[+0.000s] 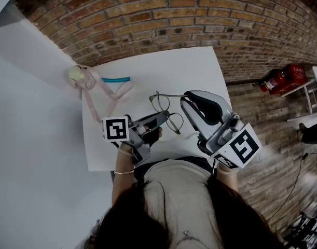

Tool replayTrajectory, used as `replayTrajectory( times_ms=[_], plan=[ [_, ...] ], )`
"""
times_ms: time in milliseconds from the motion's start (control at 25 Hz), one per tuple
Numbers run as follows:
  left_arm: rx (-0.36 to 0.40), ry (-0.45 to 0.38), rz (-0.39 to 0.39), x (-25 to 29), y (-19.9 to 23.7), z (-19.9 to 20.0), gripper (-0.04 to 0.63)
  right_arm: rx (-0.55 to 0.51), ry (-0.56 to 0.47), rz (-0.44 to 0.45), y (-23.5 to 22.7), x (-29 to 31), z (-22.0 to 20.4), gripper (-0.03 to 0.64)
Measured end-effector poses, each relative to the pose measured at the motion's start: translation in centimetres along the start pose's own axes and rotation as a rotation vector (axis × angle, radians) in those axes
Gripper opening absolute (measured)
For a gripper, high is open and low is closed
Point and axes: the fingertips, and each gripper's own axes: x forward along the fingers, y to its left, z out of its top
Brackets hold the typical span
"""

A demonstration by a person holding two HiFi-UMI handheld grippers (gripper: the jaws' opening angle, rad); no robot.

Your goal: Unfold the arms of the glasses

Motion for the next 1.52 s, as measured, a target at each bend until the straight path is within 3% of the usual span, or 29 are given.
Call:
replayTrajectory(
  times_ms=[600,1200,1520],
  plan=[
    [-0.006,-0.032,-0.025,-0.5,-0.4,0.8,0.033,-0.001,0.005,0.012,0.2,0.0,-0.2,0.046],
    [-0.003,0.018,0.019,0.0,0.4,-0.4,0.032,0.001,-0.015,-0.014,-0.3,-0.2,0.2,0.046],
    [-0.036,-0.030,-0.058,-0.4,-0.4,0.4,0.032,0.013,-0.034,0.001,-0.1,-0.4,0.5,0.054]
  ],
)
